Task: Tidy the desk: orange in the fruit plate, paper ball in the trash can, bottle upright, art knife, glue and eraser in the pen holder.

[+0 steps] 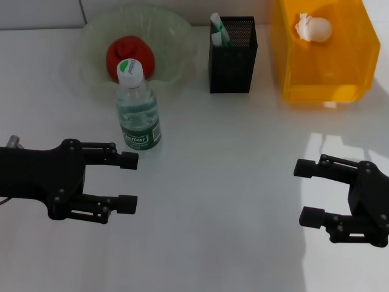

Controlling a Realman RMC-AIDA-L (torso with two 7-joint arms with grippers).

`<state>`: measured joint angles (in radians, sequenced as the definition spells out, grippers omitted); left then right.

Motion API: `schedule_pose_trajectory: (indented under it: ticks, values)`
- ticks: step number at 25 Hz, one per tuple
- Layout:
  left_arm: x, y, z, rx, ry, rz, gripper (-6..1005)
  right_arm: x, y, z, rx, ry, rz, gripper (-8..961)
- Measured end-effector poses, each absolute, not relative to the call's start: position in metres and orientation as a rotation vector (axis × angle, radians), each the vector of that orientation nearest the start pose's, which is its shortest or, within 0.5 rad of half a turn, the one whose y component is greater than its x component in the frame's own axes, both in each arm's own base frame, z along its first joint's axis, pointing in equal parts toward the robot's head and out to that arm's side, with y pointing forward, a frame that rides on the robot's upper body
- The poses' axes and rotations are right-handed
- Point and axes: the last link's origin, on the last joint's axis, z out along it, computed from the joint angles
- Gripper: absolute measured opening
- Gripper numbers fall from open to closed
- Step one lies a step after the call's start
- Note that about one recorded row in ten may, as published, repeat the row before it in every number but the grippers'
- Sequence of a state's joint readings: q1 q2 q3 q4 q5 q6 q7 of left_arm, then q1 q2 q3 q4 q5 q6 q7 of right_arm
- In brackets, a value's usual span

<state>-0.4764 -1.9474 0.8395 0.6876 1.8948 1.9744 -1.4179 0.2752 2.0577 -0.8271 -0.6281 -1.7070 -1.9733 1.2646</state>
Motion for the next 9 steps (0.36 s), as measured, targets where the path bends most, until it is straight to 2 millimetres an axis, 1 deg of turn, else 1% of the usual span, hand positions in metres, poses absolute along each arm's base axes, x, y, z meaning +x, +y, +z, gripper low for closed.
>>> schedule_pose_trajectory:
  ticks: [9]
  values:
    - [-0.2543, 0.2796, 0.0451, -3.084, -0.514, -0.860, 784, 0.2676, 0.2266, 0.0120, -2.808, 0.544, 1.260, 813]
